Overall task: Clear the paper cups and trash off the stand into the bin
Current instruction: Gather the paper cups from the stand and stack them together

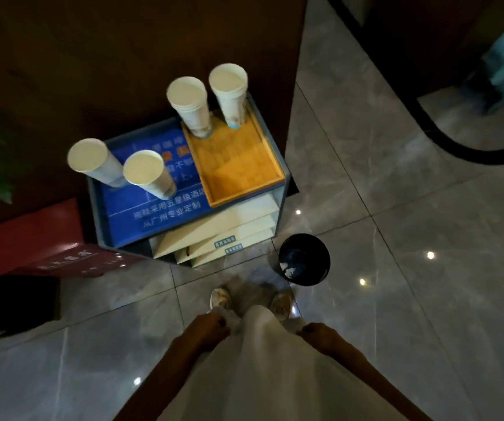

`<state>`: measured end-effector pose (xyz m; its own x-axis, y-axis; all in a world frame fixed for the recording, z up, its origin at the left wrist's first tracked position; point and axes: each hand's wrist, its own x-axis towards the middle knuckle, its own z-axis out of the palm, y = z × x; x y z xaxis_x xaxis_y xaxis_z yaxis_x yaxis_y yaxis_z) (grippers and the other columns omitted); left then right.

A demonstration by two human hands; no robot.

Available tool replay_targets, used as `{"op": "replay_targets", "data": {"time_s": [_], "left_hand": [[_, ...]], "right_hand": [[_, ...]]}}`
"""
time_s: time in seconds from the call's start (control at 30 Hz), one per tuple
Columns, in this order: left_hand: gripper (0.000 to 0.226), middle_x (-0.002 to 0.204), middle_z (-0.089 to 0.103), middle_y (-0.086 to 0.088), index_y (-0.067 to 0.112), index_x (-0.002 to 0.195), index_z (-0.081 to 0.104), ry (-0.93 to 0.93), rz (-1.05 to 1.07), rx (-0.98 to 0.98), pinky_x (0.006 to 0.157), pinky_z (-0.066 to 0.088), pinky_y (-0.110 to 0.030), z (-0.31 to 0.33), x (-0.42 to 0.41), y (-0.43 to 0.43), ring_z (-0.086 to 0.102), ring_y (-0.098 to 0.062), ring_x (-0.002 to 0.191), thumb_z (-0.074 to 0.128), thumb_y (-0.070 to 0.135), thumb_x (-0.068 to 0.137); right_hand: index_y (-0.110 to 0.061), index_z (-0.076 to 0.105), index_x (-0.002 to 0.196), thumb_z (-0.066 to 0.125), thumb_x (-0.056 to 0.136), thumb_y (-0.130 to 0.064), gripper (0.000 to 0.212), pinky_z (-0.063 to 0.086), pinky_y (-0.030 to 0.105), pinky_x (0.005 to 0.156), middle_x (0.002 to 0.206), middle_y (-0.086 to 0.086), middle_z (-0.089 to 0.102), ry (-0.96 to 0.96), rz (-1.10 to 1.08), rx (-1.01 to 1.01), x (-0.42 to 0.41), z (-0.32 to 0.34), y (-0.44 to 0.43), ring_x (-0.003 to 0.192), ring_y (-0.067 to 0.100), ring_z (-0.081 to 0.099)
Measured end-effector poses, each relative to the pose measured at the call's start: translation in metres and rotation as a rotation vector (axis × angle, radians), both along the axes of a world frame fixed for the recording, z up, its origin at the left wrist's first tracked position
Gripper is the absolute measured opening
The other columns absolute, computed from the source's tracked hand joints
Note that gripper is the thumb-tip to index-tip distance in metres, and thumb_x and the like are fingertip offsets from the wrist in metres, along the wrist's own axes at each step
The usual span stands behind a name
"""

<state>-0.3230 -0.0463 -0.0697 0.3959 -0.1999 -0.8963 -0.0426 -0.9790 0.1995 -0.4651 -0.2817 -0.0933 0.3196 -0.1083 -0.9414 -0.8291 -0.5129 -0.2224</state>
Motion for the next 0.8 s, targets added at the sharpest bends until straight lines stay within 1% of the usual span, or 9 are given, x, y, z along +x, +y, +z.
{"op": "replay_targets", "data": {"time_s": [0.13,0.2,0.3,0.4,0.53,0.6,0.67,0.73,0.8], "left_hand": [[0.041,0.135,0.06,-0.002,0.025,0.126,0.062,0.057,0.033,-0.013,0.085,0.04,-0.02,0.002,0.017,0.032,0.057,-0.017,0.118,0.055,0.046,0.092],[0.044,0.137,0.059,-0.001,0.028,0.126,0.062,0.084,0.029,-0.007,0.085,0.037,-0.02,0.005,0.029,0.044,0.056,-0.018,0.121,0.054,0.051,0.09],[0.048,0.14,0.057,-0.004,0.025,0.129,0.061,0.097,0.028,-0.015,0.092,0.04,-0.024,0.006,0.048,0.068,0.054,-0.02,0.125,0.052,0.053,0.09],[0.049,0.133,0.063,-0.006,0.02,0.124,0.066,0.078,0.06,-0.023,0.091,0.045,-0.026,0.005,0.062,0.093,0.06,-0.02,0.119,0.056,0.052,0.088],[0.043,0.126,0.068,-0.01,0.013,0.119,0.068,0.001,0.036,-0.057,0.092,0.051,-0.031,0.011,0.084,0.112,0.064,-0.024,0.112,0.056,0.041,0.089],[0.035,0.123,0.068,-0.013,0.009,0.112,0.068,-0.06,0.013,-0.129,0.092,0.049,-0.031,0.018,0.098,0.113,0.064,-0.027,0.113,0.055,0.034,0.091],[0.027,0.115,0.07,-0.012,0.007,0.106,0.069,-0.101,0.02,-0.206,0.089,0.049,-0.032,0.027,0.114,0.11,0.064,-0.028,0.11,0.055,0.026,0.092],[0.023,0.105,0.07,-0.009,0.009,0.1,0.069,-0.134,0.027,-0.285,0.081,0.048,-0.03,0.039,0.131,0.101,0.066,-0.028,0.105,0.055,0.024,0.09],[0.023,0.112,0.07,-0.008,0.016,0.1,0.069,-0.184,0.009,-0.354,0.084,0.048,-0.027,0.056,0.15,0.088,0.064,-0.025,0.105,0.055,0.031,0.089]], "right_hand": [[-0.018,0.055,0.135,0.042,0.097,-0.051,0.052,0.038,0.029,0.103,0.145,0.008,0.05,0.011,0.111,-0.003,0.035,0.004,0.016,0.13,0.023,0.049],[-0.02,0.059,0.13,0.046,0.094,-0.053,0.051,0.04,0.028,0.099,0.14,0.007,0.055,0.019,0.126,0.015,0.049,0.008,0.023,0.126,0.022,0.053],[-0.02,0.063,0.125,0.048,0.09,-0.055,0.052,0.042,0.027,0.096,0.135,0.005,0.059,0.022,0.158,-0.001,0.068,0.01,0.042,0.12,0.021,0.056],[-0.017,0.065,0.121,0.049,0.092,-0.05,0.047,0.04,0.024,0.085,0.129,0.008,0.063,0.008,0.202,-0.043,0.082,0.008,0.065,0.11,0.02,0.059],[-0.016,0.065,0.118,0.052,0.091,-0.044,0.042,0.039,0.023,0.08,0.124,0.008,0.067,-0.036,0.175,-0.15,0.095,0.011,0.091,0.105,0.021,0.062],[-0.015,0.067,0.115,0.052,0.09,-0.045,0.042,0.042,0.023,0.08,0.12,0.006,0.068,-0.064,0.185,-0.168,0.105,0.018,0.096,0.107,0.02,0.063],[-0.015,0.07,0.107,0.052,0.09,-0.043,0.038,0.045,0.021,0.075,0.114,0.005,0.071,-0.089,0.19,-0.167,0.117,0.026,0.096,0.099,0.015,0.065],[-0.009,0.071,0.106,0.052,0.092,-0.038,0.038,0.048,0.026,0.08,0.114,0.01,0.071,-0.135,0.198,-0.15,0.13,0.036,0.096,0.1,0.018,0.066],[-0.002,0.071,0.101,0.052,0.093,-0.039,0.042,0.048,0.031,0.083,0.11,0.017,0.071,-0.207,0.192,-0.161,0.146,0.047,0.095,0.102,0.024,0.066]]}}
